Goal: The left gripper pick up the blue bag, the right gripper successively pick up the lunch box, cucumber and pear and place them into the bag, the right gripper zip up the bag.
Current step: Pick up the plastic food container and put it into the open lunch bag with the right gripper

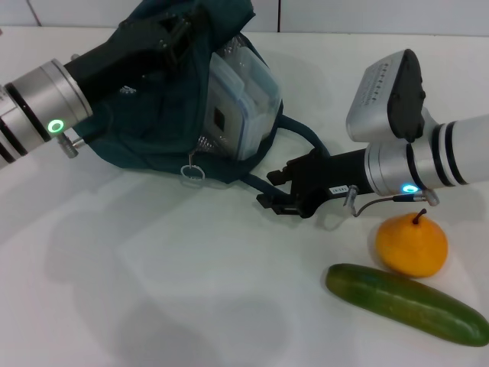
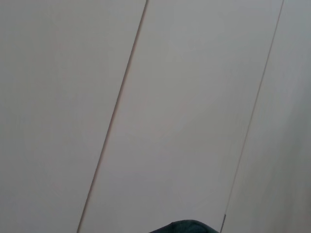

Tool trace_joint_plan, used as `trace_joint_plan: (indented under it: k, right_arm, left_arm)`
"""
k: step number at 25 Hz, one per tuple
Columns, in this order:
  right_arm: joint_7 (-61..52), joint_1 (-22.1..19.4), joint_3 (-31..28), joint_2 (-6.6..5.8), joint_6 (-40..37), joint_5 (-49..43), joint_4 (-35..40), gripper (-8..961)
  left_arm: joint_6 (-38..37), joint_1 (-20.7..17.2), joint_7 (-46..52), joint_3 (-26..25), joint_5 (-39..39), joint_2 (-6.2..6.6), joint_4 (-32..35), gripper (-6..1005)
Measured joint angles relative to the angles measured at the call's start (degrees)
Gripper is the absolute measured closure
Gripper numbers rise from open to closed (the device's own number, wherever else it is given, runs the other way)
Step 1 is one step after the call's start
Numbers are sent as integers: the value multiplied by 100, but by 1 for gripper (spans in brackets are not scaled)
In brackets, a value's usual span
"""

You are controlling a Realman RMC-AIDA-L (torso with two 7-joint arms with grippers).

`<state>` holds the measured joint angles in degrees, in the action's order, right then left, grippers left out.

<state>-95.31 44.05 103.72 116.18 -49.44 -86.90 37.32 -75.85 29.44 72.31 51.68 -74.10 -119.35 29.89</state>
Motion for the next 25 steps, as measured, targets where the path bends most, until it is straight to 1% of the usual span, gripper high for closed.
trace_joint_plan:
  k: [4, 10, 12, 18, 25]
  right_arm:
    - [-35, 78, 98, -1, -1, -30, -33, 478]
    - [-66, 144, 164, 0, 7, -37, -92, 560]
    - [-67, 146, 166, 0, 8, -34, -92, 670]
    - [-65, 146, 153, -1, 47, -36, -73, 741]
    - [95, 67, 103, -12, 199, -30, -2, 835]
  left_arm:
    - [2, 0, -15, 0, 0, 0, -19, 889]
    - [2, 0, -55, 0, 1, -6, -32, 888]
    - [-2, 0, -80, 0, 1, -11, -37, 887]
    - [-7, -1, -106, 0, 1, -10, -37, 886]
    - [-17, -34, -356, 0, 55, -15, -41, 885]
